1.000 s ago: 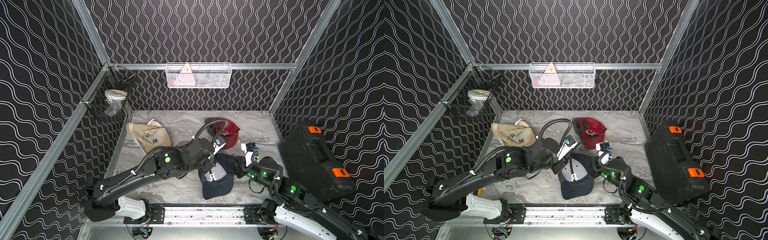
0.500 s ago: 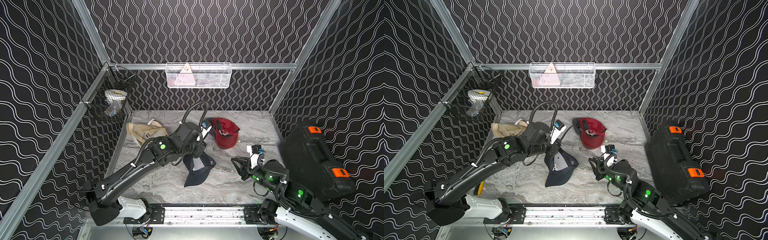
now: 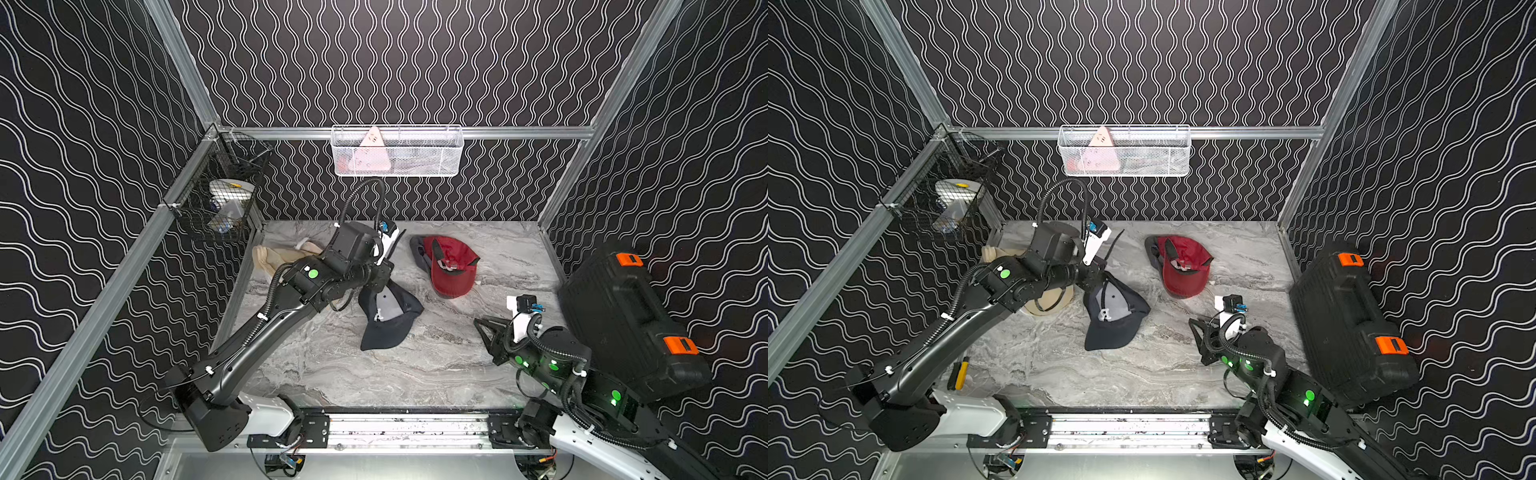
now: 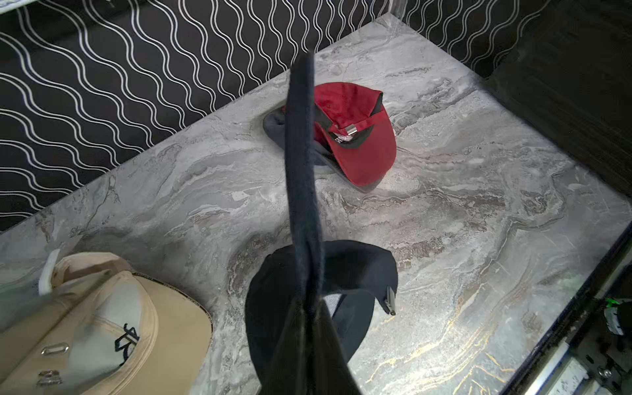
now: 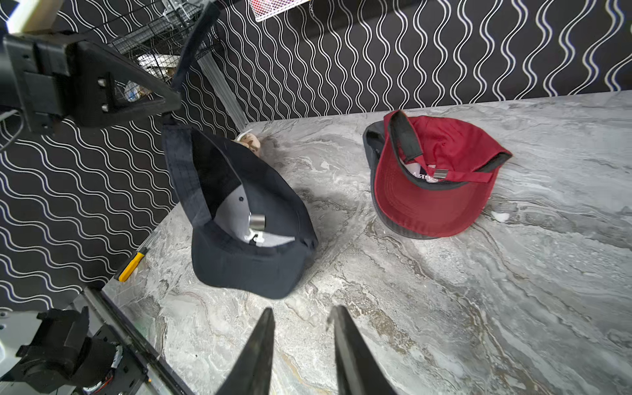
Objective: Open the adjustable buckle of the baseball cap
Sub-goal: Place the baseball cap on the baseball cap.
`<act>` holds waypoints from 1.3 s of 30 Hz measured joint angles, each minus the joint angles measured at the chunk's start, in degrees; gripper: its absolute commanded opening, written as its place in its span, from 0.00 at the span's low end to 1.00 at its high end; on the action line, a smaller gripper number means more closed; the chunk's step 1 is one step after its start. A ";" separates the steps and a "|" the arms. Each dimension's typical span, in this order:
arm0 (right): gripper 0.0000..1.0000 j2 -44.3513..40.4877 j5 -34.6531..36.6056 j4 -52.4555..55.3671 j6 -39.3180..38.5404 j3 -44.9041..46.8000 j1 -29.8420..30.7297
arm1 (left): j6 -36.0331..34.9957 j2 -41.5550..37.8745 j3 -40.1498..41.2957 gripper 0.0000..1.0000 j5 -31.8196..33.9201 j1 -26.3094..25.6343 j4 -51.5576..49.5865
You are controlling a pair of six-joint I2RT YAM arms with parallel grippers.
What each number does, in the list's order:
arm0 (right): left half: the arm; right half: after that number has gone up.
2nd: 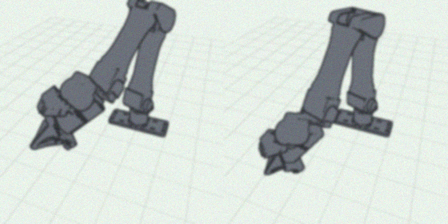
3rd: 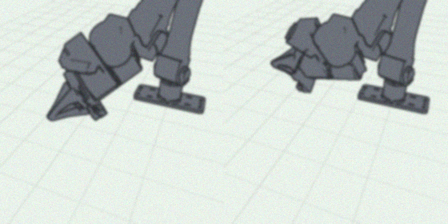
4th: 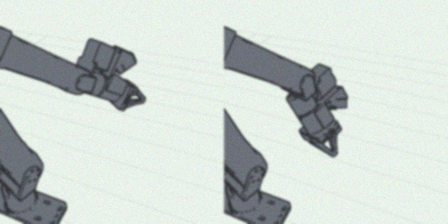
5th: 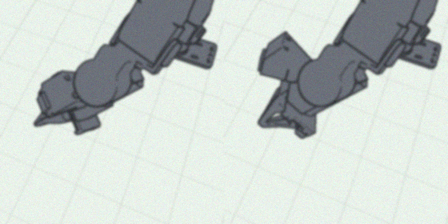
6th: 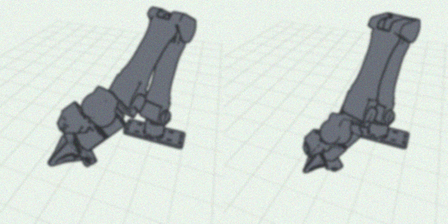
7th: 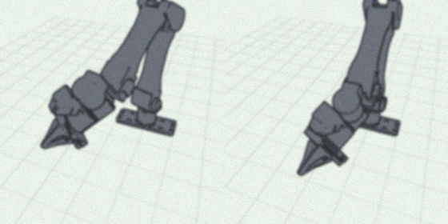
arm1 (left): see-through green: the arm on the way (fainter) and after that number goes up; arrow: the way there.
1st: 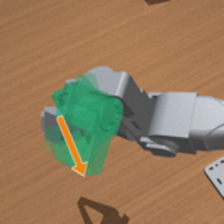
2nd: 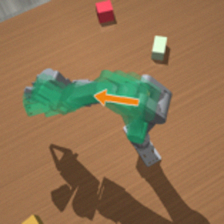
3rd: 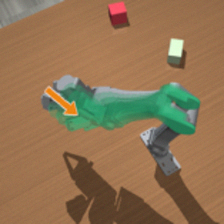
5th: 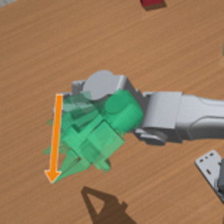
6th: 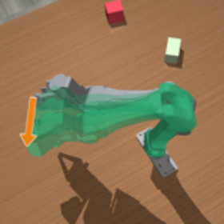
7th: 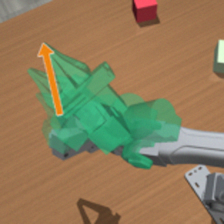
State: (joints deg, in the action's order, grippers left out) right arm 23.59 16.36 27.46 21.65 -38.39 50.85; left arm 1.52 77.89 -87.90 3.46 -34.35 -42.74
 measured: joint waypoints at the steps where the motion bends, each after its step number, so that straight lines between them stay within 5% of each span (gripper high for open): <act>1: 0.31 -0.31 0.28 0.33 0.00 0.09 0.00 | -0.04 0.00 -0.07 0.00 -0.24 0.96 0.07; 27: 0.31 -2.12 2.62 4.50 0.44 0.96 -0.02 | 2.03 3.78 -12.02 0.00 -6.36 27.12 1.66; 39: 0.31 -1.40 2.60 4.76 0.61 1.27 -0.02 | 3.52 4.92 -7.89 0.00 7.78 34.73 6.49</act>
State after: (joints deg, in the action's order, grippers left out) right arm 22.20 18.96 32.23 22.26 -37.12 50.83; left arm 5.04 82.81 -95.79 11.25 0.38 -36.25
